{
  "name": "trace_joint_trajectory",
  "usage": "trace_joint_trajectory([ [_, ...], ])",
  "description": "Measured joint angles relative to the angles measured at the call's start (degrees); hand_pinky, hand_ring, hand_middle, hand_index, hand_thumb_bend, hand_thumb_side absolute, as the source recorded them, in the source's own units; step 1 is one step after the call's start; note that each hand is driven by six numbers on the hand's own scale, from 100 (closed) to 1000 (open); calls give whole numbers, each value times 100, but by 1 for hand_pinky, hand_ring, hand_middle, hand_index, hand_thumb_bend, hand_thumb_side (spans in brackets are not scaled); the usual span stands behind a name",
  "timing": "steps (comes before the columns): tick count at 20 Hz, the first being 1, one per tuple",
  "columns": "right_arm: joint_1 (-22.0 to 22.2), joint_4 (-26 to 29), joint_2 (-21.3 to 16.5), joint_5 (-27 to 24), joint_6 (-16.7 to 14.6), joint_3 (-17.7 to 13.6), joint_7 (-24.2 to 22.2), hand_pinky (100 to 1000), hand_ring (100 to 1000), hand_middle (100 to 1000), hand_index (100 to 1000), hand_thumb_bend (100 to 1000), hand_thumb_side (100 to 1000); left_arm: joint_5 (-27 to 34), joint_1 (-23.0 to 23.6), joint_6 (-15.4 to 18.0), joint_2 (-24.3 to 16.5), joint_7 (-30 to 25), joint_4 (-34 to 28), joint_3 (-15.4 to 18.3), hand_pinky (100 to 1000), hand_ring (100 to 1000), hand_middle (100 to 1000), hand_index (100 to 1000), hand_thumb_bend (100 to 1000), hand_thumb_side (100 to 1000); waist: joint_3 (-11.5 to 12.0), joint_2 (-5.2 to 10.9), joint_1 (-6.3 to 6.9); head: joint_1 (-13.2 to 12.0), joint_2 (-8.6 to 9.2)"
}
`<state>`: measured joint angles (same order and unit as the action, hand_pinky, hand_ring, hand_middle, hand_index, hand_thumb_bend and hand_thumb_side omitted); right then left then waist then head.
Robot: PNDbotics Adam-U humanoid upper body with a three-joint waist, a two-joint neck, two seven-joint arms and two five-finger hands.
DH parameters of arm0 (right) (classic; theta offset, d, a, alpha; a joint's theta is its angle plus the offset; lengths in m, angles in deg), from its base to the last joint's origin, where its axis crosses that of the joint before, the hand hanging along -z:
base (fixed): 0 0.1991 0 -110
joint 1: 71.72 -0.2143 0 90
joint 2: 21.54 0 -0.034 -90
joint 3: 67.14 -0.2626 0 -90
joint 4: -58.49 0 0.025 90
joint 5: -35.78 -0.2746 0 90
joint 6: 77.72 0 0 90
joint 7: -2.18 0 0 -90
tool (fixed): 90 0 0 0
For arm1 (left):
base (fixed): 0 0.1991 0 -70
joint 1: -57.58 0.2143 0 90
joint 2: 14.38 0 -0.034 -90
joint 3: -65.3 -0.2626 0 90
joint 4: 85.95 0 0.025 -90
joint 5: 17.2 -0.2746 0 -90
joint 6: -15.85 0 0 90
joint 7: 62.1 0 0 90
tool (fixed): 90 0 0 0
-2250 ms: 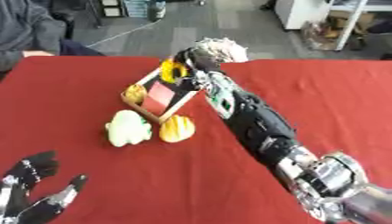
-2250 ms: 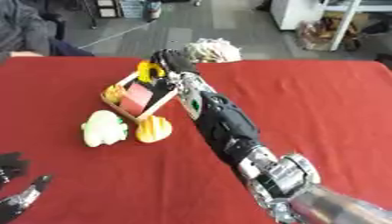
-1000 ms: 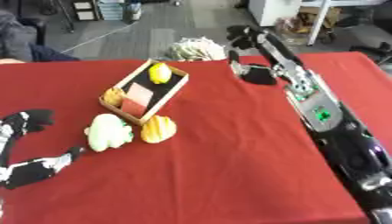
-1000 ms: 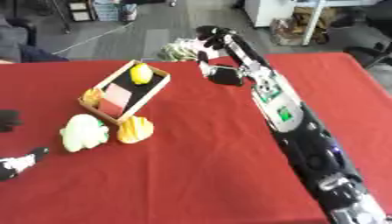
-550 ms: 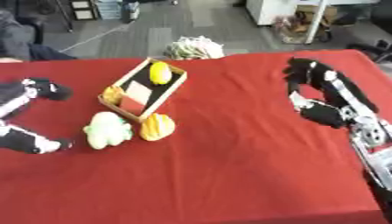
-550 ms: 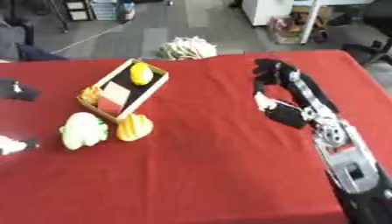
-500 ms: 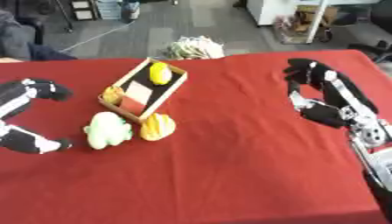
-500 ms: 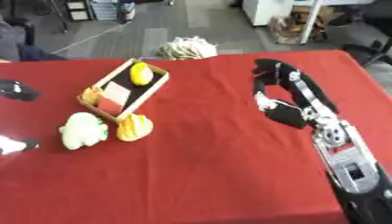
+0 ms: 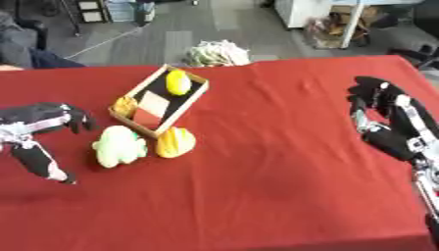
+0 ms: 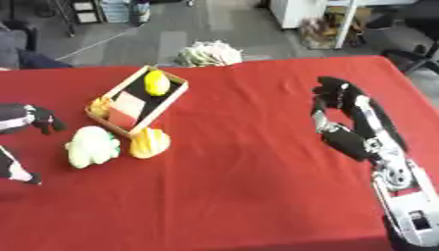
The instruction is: Pick up objects on the table and place them in the box.
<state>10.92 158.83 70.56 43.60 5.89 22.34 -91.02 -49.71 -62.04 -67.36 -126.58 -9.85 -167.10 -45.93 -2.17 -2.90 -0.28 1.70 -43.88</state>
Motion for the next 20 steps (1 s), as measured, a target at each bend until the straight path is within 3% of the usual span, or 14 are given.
trace_joint_trajectory([
  [4,39,-1,61,-30,21,-53,88,774,734,700,852,100,276,-222,-202,-21,212,51,412,-47,808,723,738,866,756,156,-33,0,0,1,0],
  [13,83,-14,131,-80,36,-54,124,772,728,692,847,100,294,-1021,-460,-206,704,1109,1055,-52,820,741,759,877,779,175,-84,0,0,-4,0],
  [20,87,-18,160,-91,39,-52,123,771,725,688,843,100,302,-1045,-572,64,1042,1352,1472,-51,808,726,745,858,761,154,-134,0,0,-24,0],
])
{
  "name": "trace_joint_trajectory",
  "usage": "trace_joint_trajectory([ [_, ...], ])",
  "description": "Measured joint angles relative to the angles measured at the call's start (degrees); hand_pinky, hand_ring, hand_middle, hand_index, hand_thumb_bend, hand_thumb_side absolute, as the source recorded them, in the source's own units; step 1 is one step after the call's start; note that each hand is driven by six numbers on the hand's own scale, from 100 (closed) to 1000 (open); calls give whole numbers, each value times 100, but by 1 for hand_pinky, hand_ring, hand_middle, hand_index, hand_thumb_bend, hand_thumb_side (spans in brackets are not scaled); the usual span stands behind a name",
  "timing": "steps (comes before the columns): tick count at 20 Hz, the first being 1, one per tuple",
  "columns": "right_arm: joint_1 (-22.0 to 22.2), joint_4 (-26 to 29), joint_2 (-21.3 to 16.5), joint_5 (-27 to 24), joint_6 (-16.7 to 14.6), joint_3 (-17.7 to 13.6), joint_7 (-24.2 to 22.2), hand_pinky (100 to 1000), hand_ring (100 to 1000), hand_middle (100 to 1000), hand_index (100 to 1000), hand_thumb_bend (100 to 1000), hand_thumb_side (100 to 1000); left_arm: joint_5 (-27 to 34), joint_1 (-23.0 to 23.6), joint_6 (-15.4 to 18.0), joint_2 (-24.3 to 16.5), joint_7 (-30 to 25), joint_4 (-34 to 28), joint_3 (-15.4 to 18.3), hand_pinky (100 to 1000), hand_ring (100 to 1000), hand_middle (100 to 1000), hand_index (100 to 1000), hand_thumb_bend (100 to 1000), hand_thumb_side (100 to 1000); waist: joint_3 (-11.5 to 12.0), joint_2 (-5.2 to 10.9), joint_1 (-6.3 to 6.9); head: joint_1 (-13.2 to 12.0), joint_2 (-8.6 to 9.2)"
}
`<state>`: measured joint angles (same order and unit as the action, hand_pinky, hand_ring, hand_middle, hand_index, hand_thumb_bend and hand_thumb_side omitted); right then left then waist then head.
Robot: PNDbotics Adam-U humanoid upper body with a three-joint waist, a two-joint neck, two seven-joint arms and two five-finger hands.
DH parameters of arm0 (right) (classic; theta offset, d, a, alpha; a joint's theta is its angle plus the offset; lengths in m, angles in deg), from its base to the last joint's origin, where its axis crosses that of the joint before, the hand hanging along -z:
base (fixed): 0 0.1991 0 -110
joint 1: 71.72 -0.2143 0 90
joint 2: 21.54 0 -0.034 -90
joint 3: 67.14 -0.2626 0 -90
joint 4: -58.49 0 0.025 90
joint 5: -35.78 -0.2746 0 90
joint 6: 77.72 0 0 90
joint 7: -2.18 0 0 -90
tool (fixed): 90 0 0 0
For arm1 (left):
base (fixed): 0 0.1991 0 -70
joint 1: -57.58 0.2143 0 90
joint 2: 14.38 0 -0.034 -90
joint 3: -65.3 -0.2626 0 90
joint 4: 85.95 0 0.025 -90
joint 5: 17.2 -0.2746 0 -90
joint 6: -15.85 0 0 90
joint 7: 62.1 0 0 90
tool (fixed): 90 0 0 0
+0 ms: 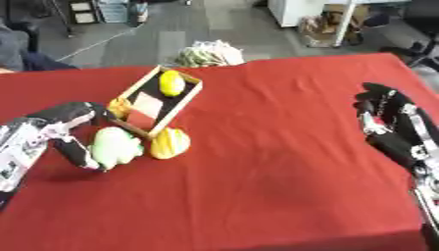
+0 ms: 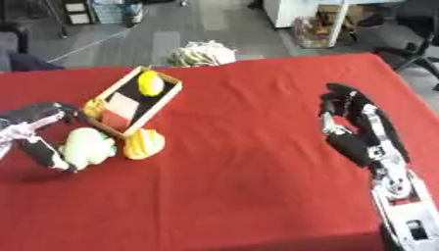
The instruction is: Pick up objects on the table and place them in the box.
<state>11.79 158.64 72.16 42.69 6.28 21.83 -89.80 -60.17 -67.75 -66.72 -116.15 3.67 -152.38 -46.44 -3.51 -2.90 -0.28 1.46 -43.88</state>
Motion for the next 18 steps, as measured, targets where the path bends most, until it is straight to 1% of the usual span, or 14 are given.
trace_joint_trajectory([
  [2,0,-2,13,-2,3,0,2,770,724,687,841,100,306,50,-2,94,45,-51,61,0,794,701,720,844,738,135,0,0,0,-8,0],
  [3,1,-6,22,-4,7,0,7,770,723,686,840,100,307,71,-3,139,62,-91,85,0,777,677,692,825,681,100,-1,0,0,-10,0],
  [4,1,-15,32,-5,11,0,11,770,723,686,840,100,308,84,-7,176,71,-128,105,0,760,651,667,807,619,100,-1,0,0,-12,0],
  [5,1,-23,41,-6,15,1,15,770,723,685,839,100,310,86,-7,203,84,-155,110,0,737,618,630,782,524,100,-2,0,0,-13,0],
  [6,1,-32,43,-7,21,1,21,770,722,685,839,100,313,86,-8,218,98,-170,112,0,714,587,595,755,448,100,-2,0,0,-15,0],
  [7,1,-33,44,-9,24,1,24,769,722,684,837,100,316,86,-8,224,103,-168,112,0,689,548,551,720,387,100,-2,0,0,-18,0],
  [8,1,-35,44,-13,26,1,26,769,722,684,836,100,317,86,-8,229,103,-149,109,0,681,537,538,710,379,100,-1,0,0,-22,0],
  [13,2,-51,46,-20,39,1,38,769,722,684,836,100,317,90,-5,198,103,5,89,0,681,537,538,710,379,100,-1,0,0,-29,0],
  [14,3,-52,46,-20,40,1,40,769,720,681,829,100,322,94,-5,196,103,19,80,0,667,503,496,671,395,100,0,0,0,-30,0],
  [15,19,-53,46,-20,46,1,47,769,720,681,829,100,321,114,-18,208,99,47,47,7,668,503,497,672,400,100,15,0,0,-30,0],
  [16,42,-56,46,-21,48,1,51,768,720,681,827,100,322,151,-65,236,74,86,-13,40,672,504,497,673,410,100,34,0,0,-30,0],
  [18,46,-62,46,-21,51,1,56,768,720,680,826,100,324,274,-210,261,-112,145,-222,154,673,504,496,673,419,100,34,0,0,-33,0],
])
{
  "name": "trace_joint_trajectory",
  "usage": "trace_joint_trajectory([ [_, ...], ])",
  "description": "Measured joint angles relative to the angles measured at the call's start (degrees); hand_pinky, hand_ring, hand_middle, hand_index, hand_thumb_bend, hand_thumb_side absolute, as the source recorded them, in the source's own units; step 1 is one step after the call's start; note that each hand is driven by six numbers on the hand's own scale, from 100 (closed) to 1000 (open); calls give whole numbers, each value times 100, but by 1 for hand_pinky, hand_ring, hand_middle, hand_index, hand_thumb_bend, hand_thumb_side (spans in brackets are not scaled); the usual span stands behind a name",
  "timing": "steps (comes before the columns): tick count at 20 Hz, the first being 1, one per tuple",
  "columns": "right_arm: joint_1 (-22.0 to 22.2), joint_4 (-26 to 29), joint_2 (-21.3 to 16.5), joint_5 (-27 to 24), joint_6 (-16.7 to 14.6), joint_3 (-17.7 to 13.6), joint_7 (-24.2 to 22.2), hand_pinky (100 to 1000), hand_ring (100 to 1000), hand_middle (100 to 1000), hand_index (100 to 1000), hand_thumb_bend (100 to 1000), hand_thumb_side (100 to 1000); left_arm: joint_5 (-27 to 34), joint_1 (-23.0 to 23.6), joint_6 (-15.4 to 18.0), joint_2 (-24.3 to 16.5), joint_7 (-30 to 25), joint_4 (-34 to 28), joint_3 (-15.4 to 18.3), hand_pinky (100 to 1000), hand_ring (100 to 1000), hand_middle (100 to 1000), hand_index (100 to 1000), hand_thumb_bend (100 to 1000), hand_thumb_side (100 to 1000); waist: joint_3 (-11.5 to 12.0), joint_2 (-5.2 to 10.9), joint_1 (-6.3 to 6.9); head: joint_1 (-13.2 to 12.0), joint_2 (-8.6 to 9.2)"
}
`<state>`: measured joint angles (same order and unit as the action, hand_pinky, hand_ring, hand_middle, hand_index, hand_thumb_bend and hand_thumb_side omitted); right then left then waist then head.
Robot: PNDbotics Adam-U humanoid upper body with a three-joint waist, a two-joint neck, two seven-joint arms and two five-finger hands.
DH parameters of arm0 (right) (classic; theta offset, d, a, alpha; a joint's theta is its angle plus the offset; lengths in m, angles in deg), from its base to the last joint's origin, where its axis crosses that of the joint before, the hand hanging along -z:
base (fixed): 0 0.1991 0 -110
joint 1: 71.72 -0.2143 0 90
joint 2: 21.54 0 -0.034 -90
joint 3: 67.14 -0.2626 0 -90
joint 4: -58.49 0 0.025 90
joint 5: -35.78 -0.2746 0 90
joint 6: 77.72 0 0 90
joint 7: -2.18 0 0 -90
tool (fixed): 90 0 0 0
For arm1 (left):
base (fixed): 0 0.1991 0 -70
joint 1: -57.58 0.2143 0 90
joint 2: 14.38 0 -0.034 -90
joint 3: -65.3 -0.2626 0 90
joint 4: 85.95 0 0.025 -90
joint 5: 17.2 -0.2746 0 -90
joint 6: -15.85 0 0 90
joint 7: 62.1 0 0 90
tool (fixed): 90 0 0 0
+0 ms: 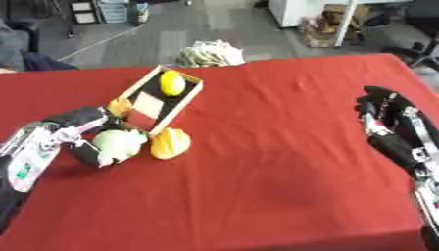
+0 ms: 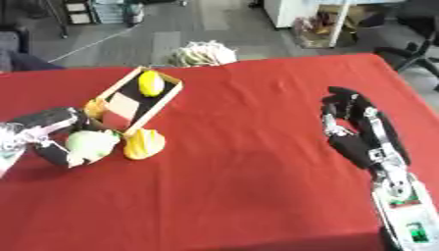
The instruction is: Pick up objects on the table and place them in the box.
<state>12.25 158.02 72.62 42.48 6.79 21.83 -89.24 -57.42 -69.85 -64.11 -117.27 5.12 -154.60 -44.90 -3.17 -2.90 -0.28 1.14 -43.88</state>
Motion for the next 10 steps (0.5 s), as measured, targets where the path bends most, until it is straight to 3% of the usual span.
trace_joint_trajectory([
  [6,-53,-1,13,-1,6,6,3,768,719,679,821,100,328,205,-480,-343,-348,-37,-375,392,674,501,494,672,440,100,-182,-9,0,-83,7],
  [10,-203,-1,63,-19,3,59,-17,767,718,677,817,100,338,-30,-873,-707,-275,85,14,641,674,502,494,672,457,100,-492,-229,2,-269,151],
])
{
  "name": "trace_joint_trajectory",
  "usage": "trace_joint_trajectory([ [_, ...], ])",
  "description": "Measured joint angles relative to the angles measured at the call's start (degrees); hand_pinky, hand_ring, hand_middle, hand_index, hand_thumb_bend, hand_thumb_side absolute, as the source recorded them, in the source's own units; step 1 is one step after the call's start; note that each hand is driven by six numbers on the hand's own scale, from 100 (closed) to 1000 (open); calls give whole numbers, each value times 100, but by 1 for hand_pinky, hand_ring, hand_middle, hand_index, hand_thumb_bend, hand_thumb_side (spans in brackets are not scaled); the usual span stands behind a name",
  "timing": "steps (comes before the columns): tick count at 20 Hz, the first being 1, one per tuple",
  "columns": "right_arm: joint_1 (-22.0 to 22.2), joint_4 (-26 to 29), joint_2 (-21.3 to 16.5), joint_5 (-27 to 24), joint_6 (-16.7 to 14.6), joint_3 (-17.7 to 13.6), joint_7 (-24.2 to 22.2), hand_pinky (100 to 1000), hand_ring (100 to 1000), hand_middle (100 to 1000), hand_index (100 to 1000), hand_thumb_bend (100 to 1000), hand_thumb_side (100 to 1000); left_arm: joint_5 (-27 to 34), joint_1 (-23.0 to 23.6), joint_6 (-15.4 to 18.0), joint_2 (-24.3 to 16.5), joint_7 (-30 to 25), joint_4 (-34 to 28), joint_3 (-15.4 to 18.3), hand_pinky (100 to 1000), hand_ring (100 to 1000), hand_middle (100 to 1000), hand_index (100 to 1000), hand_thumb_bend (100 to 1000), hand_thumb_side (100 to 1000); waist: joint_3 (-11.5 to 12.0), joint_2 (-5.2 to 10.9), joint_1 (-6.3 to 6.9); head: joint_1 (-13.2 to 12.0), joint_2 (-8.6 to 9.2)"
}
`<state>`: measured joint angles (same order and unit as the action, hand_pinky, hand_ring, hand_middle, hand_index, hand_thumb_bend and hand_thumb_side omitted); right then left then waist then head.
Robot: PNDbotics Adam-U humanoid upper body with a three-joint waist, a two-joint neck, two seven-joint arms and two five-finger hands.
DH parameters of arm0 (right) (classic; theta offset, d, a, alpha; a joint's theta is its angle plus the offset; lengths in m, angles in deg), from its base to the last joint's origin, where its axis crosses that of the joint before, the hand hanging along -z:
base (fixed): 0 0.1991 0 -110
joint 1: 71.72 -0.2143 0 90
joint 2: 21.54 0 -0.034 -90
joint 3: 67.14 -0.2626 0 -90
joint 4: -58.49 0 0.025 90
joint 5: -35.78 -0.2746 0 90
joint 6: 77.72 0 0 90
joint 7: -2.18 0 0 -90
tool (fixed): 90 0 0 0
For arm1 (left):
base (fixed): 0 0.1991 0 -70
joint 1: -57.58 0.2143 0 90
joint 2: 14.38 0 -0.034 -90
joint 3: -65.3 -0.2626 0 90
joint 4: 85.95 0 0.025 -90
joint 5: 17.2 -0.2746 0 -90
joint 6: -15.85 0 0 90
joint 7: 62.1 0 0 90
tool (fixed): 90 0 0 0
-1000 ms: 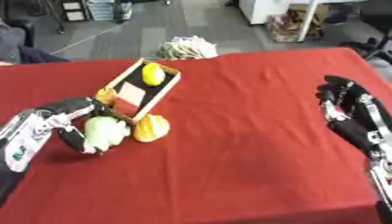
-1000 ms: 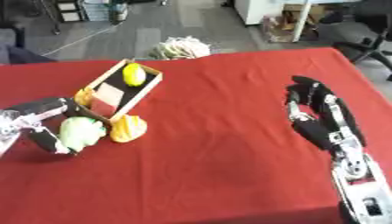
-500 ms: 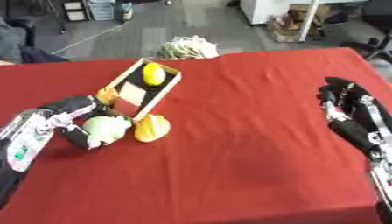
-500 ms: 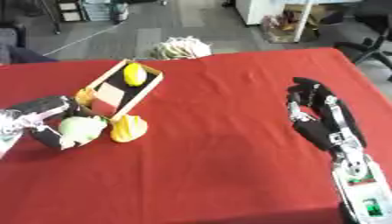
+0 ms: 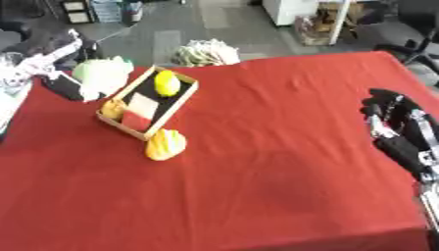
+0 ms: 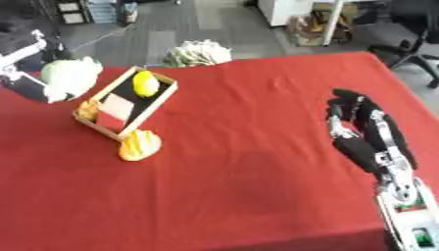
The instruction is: Pick up objects on the table and place them in the box.
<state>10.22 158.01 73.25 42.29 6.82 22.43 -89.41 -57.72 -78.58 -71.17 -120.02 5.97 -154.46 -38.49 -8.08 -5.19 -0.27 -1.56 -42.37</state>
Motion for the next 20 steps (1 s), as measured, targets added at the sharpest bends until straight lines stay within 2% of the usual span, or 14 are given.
trace_joint_trajectory([
  [6,-223,-3,95,-15,7,83,-55,756,717,675,810,100,348,-519,-434,-525,268,442,846,385,671,499,492,669,475,100,-529,-304,0,-436,356],
  [10,-347,-71,150,-15,16,118,-73,752,716,674,803,100,354,-898,-658,-755,425,808,1469,664,674,504,499,677,499,100,-770,-456,1,-678,523],
  [15,-387,-134,192,-15,12,121,-74,751,716,674,799,100,357,-1198,-753,-866,549,1240,2097,877,703,550,549,724,561,100,-900,-540,5,-847,616],
  [18,-401,-148,204,-15,11,121,-73,750,709,673,798,100,358,-1253,-762,-874,589,1293,2319,905,739,614,623,791,604,100,-922,-545,11,-885,617],
  [20,-401,-149,223,-15,11,121,-73,749,702,673,796,100,360,-1271,-770,-851,589,1268,2383,908,760,659,676,810,657,146,-925,-545,11,-888,617],
])
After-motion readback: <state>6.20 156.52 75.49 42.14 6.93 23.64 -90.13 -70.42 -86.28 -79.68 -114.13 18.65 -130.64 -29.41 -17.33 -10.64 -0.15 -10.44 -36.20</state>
